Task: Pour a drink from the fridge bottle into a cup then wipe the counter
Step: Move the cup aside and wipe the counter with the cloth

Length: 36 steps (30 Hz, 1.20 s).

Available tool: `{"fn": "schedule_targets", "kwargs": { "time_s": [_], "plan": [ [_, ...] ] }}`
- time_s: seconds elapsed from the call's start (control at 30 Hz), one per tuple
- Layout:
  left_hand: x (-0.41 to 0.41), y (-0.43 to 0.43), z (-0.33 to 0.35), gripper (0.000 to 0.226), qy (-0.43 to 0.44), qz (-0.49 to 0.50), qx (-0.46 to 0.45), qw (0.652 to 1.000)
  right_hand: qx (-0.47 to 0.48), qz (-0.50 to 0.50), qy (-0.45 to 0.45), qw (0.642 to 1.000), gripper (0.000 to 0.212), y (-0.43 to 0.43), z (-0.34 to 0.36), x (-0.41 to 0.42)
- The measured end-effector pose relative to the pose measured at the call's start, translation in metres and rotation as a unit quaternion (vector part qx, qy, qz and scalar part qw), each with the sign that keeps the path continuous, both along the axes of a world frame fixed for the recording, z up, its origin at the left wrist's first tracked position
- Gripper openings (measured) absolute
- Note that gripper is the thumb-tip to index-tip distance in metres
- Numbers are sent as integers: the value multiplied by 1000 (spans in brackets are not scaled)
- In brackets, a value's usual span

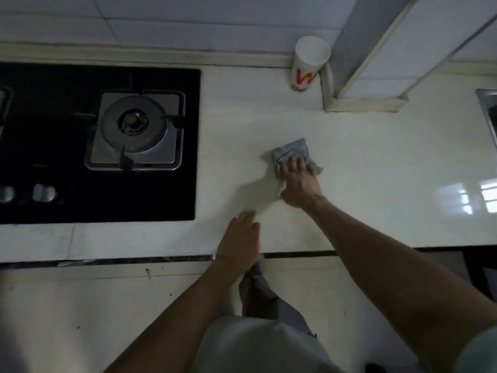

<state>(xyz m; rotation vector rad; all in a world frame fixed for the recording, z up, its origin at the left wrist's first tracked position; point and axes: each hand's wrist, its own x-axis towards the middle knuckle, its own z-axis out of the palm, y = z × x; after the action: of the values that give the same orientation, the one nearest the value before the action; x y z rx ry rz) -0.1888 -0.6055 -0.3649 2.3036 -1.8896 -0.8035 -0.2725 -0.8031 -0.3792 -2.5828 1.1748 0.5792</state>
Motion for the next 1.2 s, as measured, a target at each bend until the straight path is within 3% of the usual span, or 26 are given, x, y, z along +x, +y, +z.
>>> {"fn": "schedule_targets", "kwargs": {
  "time_s": [0.07,0.27,0.4,0.6,0.9,1.2],
  "plan": [
    [-3,23,5,30,-1,-3,-16,1000,8,-11,4,1000,86,37,-2,-19],
    [-3,73,-2,43,-19,-27,-12,999,7,-72,14,997,81,125,-2,-62],
    [3,91,-4,45,-11,-4,-28,1000,5,-123,7,992,84,171,-4,-51],
    [21,102,-9,51,29,22,-3,999,25,-105,-23,994,82,223,-3,-17],
    [34,76,1,30,10,-9,-1,1000,27,-47,-16,998,87,206,-10,-11],
    [51,14,8,47,-14,-29,-18,999,20,-34,-19,999,84,127,-2,28]
  ]
}}
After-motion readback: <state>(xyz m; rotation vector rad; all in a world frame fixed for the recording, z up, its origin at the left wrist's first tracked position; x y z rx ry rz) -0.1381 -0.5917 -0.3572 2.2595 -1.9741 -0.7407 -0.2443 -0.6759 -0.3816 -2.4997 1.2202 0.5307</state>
